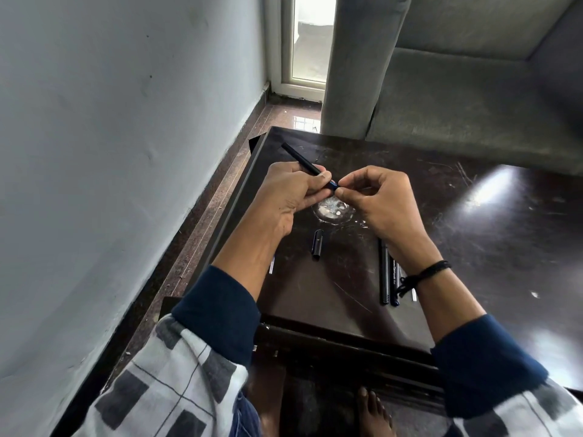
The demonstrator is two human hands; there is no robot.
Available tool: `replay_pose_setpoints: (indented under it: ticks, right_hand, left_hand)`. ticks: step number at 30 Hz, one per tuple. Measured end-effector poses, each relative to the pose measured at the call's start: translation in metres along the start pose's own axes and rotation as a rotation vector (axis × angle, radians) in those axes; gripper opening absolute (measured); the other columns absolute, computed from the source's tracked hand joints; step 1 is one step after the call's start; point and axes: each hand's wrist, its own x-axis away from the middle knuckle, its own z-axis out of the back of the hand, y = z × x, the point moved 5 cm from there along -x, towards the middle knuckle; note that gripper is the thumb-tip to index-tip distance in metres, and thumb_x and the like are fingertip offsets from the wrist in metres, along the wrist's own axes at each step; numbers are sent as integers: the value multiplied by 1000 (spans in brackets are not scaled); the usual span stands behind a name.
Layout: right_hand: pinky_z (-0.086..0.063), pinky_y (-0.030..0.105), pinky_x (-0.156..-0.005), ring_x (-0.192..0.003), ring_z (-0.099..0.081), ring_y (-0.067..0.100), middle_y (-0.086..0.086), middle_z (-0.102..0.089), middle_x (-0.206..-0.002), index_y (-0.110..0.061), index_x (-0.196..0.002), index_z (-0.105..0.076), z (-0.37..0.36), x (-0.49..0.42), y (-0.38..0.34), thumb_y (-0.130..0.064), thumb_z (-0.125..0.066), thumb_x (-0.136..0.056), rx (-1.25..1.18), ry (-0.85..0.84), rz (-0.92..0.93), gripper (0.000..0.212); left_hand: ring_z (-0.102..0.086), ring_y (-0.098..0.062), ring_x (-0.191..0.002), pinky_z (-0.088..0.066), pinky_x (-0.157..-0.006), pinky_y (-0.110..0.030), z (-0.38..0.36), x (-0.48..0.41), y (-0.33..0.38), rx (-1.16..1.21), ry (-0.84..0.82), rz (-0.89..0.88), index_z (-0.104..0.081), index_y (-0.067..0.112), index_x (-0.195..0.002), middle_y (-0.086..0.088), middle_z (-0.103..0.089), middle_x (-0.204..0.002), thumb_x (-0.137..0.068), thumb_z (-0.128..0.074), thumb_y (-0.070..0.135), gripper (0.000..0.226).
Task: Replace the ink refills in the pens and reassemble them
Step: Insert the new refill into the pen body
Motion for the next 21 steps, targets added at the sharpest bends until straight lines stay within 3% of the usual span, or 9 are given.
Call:
replay_pose_setpoints:
  ticks: [6, 14, 21]
  right_hand:
    - [-56, 23, -73, -75, -70, 5, -5, -76, -78, -24, -83, -75, -1, 2, -3, -9, -83, -84, -6, 8, 20, 17]
    - [-59, 26, -75, -79, -72, 13, 0, -77, -85, -21, -90, -76, -1, 3, -5, -13, -85, -83, -33, 4, 4, 14]
    - [-58, 24, -75, -78, -71, 8, -2, -77, -83, -23, -86, -75, -2, 3, -2, -11, -87, -80, -14, 3, 8, 18]
  left_hand:
    - [-73, -18, -75, -62, -72, -25, 1, 2, 3, -3, -7, -5, -71, -1, -90, -14, -72, -84, -86, -72, -5, 6]
    - [-74, -16, -76, -61, -70, -23, 2, 1, 2, 11, -5, -16, -71, 0, -87, -12, -71, -82, -85, -71, -7, 7]
    - [-74, -17, -77, -61, -71, -24, 2, 0, 2, 32, 4, -9, -71, -2, -88, -13, -71, -84, -85, -71, -7, 6]
